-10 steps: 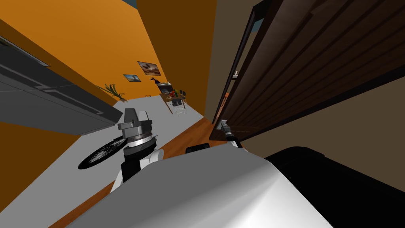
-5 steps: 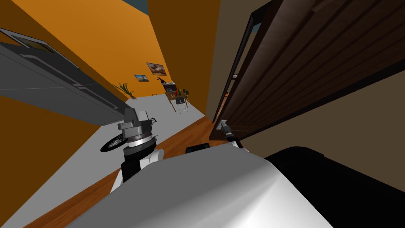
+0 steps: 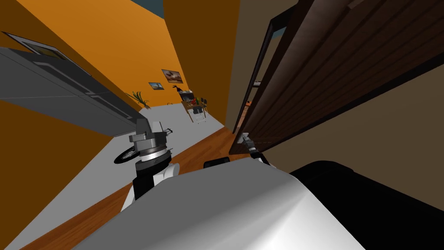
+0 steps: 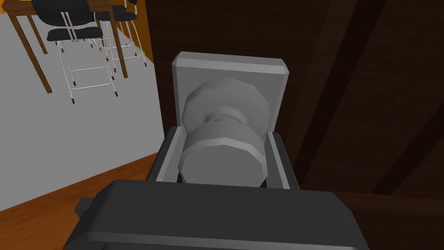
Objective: Pull the door open
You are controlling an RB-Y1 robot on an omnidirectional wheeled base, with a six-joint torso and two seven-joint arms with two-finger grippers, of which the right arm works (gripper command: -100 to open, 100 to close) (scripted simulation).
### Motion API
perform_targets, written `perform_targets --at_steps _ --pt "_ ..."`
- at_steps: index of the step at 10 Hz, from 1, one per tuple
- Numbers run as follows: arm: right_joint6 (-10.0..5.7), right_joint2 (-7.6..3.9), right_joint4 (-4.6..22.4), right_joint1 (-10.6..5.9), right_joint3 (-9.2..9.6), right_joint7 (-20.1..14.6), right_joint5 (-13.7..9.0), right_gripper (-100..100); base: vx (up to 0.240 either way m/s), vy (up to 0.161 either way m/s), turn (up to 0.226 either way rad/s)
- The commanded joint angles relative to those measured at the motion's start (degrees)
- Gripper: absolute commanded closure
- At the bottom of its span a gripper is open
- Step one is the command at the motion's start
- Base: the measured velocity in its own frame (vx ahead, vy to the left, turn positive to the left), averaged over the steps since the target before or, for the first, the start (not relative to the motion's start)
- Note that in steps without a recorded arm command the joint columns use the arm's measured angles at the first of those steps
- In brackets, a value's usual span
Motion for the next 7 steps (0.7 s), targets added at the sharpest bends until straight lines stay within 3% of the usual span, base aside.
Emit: perform_targets --at_steps 1,7 --pt "-2.25 -1.68 -0.06 1.03 1.61 -1.86 1.22 100 -0.095 -0.014 -0.003" --pt "-8.84 -7.64 -0.39 4.36 6.39 -7.78 4.84 100 -0.090 -0.030 -0.003"
